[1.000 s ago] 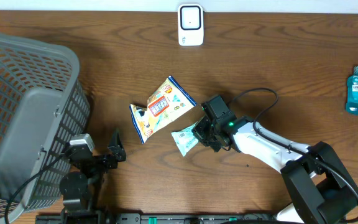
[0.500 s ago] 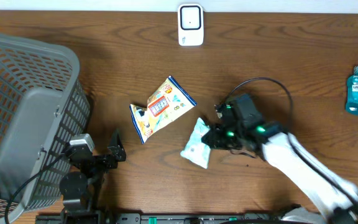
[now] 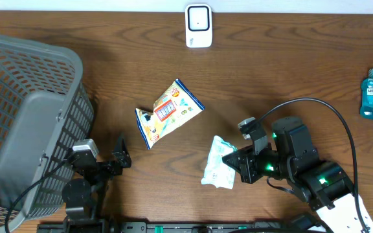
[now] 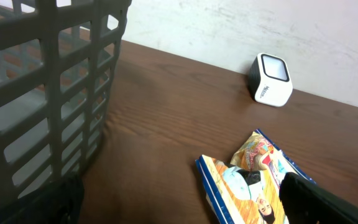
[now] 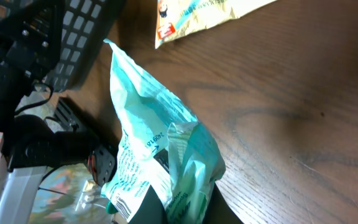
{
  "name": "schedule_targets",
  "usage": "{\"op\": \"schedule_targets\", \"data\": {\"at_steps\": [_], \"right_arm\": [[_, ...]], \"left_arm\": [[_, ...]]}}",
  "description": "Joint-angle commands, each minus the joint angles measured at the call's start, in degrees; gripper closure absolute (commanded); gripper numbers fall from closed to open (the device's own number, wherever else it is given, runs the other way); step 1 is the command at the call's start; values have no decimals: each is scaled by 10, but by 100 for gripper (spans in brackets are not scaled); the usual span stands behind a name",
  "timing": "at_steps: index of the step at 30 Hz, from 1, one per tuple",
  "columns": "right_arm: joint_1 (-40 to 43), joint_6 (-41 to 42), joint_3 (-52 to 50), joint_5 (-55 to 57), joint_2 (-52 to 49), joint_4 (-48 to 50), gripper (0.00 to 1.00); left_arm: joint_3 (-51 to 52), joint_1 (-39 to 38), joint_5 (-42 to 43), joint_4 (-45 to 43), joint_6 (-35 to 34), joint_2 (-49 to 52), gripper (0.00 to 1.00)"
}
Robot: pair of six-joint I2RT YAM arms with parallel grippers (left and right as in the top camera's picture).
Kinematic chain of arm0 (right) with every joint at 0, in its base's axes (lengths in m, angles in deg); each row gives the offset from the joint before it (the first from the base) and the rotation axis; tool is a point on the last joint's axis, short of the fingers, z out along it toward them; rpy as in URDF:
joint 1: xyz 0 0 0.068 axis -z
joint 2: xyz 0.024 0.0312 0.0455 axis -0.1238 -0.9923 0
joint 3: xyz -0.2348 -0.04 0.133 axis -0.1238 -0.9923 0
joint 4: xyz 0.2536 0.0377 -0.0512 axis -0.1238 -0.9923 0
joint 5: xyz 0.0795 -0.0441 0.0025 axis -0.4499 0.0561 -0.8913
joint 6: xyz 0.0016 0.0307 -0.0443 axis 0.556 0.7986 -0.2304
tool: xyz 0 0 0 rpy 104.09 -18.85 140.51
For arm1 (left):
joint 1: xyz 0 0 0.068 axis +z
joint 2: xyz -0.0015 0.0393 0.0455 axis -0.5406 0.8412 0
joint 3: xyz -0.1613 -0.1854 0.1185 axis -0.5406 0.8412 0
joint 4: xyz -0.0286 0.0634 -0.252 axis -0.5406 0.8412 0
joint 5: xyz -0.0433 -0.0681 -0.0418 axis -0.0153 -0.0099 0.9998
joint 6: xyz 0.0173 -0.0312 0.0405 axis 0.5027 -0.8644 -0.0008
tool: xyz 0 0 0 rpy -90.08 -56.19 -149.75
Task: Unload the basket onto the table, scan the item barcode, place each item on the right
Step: 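Lift the green bag with the right gripper toward the scanner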
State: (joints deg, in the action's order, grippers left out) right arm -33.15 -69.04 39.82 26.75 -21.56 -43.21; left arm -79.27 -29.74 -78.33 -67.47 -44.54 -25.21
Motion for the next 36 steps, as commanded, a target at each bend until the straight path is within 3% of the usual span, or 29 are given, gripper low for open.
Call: {"op": "schedule_targets", "data": {"at_steps": [1,36], "right_arm": [[3,-9,2,-2,2,-12,99],[3,32,2,-2,-12,-23,99]], "left_arm": [[9,2,9,14,1,0,0],[9,2,9,14,1,0,0]]}}
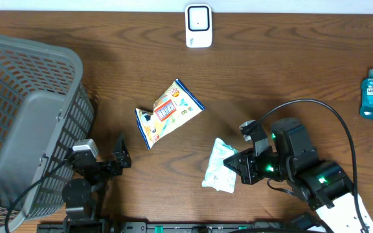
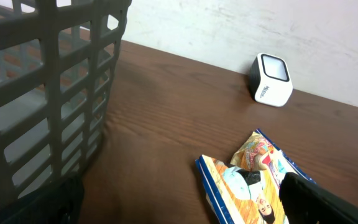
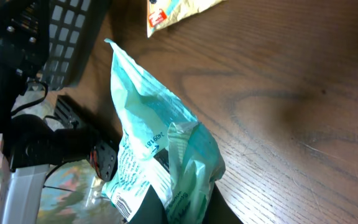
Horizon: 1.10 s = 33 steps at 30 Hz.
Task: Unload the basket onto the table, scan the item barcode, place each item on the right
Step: 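Lift the green bag with the right gripper toward the scanner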
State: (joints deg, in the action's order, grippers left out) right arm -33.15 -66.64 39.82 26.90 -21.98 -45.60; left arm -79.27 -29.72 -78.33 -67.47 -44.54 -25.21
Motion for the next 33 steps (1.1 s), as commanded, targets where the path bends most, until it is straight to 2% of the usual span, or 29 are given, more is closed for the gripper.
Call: {"op": "schedule_targets", "data": {"at_steps": [1,13,26,29,33], "right_arm": [[3,8,2,-3,-12,2,99],[3,17,2,-4,-60,13,99],[3,16,2,-1,-66,50,99],[3,14,2,30,-69,93,99],[2,14,2,143,-75,159,99]], "left_arm": [[9,1,9,14,1,0,0],[9,1,9,14,1,0,0],[9,1,9,14,1,0,0],[9,1,9,14,1,0,0],[9,1,9,14,1,0,0]]}}
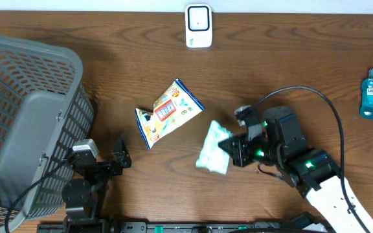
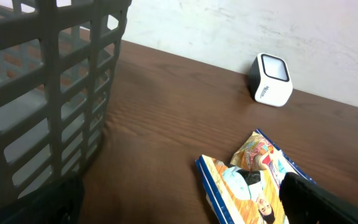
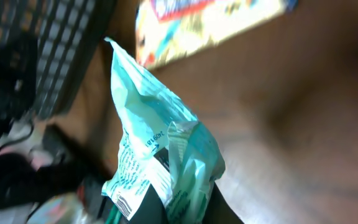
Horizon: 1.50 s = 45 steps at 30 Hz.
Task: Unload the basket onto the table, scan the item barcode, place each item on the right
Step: 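Lift the green bag with the right gripper toward the scanner, then hold the green bag in front of the white scanner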
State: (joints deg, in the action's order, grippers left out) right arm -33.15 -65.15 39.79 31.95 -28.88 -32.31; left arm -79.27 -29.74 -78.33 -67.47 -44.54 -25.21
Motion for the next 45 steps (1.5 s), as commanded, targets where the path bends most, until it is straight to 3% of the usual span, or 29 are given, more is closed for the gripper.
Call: {"op": "schedule_targets", "data": {"at_steps": [1,4,8,18,28,37,45], "right_arm": [[0,-1,2,125,-9,43,99],[-5,-9,2,203,-30,110,99],[-15,-67,2,210,-72,223,99],[-33,-354,2,279,-222,588,99],[-31,-562,34,370,-390,908,99],[-3,-575,203,370,-560,927,99],[14,-564,402,371,-708,867,99]], "left_arm": [[9,2,9,14,1,0,0],[9,2,9,14,1,0,0],[9,2,9,14,1,0,0],[9,2,9,14,1,0,0],[9,2,9,14,1,0,0],[9,2,9,14,1,0,0],[9,2,9,14,1,0,0]]}}
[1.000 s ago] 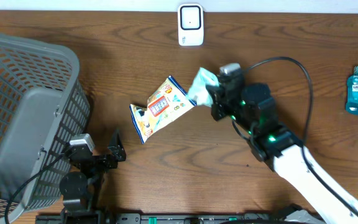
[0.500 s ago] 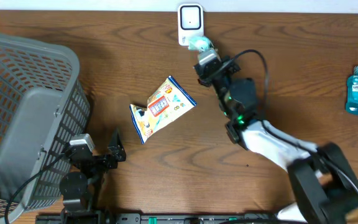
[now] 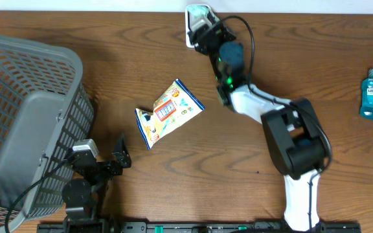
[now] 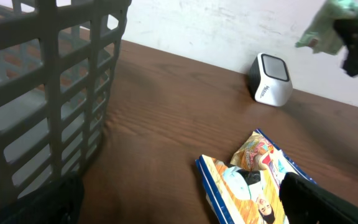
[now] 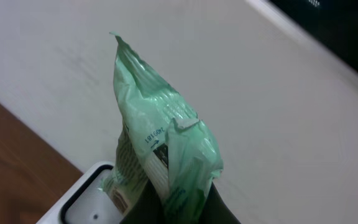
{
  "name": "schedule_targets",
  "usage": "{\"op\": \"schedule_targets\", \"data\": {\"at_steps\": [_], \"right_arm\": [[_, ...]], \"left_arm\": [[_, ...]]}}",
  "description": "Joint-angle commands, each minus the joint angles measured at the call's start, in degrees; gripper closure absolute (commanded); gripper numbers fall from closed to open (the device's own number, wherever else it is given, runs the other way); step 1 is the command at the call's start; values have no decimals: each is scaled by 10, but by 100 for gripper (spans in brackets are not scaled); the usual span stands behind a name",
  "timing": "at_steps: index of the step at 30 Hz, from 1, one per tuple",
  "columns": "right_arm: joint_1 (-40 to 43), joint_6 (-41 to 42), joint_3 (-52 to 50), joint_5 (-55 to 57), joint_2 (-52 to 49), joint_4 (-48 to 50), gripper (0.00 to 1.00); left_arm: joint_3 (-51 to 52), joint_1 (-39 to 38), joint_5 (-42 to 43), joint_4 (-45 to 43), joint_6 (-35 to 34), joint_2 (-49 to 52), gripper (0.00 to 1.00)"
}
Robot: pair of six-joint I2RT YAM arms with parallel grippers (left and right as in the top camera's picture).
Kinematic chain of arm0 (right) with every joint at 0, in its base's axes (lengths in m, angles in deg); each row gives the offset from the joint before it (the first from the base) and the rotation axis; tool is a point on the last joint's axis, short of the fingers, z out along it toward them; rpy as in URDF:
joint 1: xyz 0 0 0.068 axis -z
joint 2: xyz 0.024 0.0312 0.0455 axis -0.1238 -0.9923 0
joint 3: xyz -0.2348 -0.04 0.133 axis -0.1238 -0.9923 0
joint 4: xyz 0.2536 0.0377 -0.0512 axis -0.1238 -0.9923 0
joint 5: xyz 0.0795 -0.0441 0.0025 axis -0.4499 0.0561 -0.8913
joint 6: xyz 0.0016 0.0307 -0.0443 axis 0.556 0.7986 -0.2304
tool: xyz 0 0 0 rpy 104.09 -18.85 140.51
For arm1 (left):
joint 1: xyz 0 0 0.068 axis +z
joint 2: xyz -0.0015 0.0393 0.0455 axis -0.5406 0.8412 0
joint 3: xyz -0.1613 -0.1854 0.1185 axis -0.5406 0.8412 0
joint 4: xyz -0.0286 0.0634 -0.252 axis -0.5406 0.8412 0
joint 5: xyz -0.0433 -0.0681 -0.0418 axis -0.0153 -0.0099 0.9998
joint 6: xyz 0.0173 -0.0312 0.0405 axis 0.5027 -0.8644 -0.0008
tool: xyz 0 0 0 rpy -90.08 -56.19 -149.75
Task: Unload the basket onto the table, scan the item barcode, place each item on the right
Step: 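Hold the green bag in front of the white scanner, then carry the green bag to the right table edge and release it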
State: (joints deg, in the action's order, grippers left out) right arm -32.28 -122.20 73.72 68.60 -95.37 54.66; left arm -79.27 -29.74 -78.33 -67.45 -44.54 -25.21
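A pale green packet (image 5: 160, 155) with printed text stands pinched in my right gripper (image 5: 179, 208), which is shut on its lower end. Directly under it lies the white barcode scanner (image 5: 82, 199) with its dark window. Overhead, my right gripper (image 3: 207, 29) reaches to the table's far edge and covers most of the scanner (image 3: 191, 37). From the left wrist view the packet (image 4: 327, 25) hangs above and to the right of the scanner (image 4: 271, 79). My left gripper (image 3: 118, 158) rests open near the front edge, with nothing in it.
A colourful snack bag (image 3: 169, 111) lies mid-table, in front of my left gripper. A grey mesh basket (image 3: 28, 123) fills the left side. A blue mouthwash bottle (image 3: 372, 94) stands at the far right edge. A white wall runs behind the scanner.
My right gripper has moved with the green packet from the middle of the table near the snack bag to the far edge, over the scanner. The left arm has not moved.
My right gripper held the green packet low near the table's front, right of the snack bag. It stayed there, then stood slightly farther left and up beside the bag. Now it holds the packet over the scanner at the back. The left arm stayed still throughout.
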Motion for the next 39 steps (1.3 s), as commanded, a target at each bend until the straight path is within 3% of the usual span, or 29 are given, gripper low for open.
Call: {"op": "schedule_targets", "data": {"at_steps": [1,8,14,21,30,35,39], "right_arm": [[5,8,87,4,-61,-3,99],[3,13,197,9,-139,-31,99],[2,14,201,14,-148,-42,99],[4,116,202,209,-104,-64,99],[69,118,202,549,25,-331,99],[164,144,197,547,24,-489,99],[247,246,188,481,12,-650,99]], "left_arm": [[9,2,9,14,1,0,0],[9,2,9,14,1,0,0],[9,2,9,14,1,0,0],[9,2,9,14,1,0,0],[9,2,9,14,1,0,0],[9,2,9,14,1,0,0],[9,2,9,14,1,0,0]]}}
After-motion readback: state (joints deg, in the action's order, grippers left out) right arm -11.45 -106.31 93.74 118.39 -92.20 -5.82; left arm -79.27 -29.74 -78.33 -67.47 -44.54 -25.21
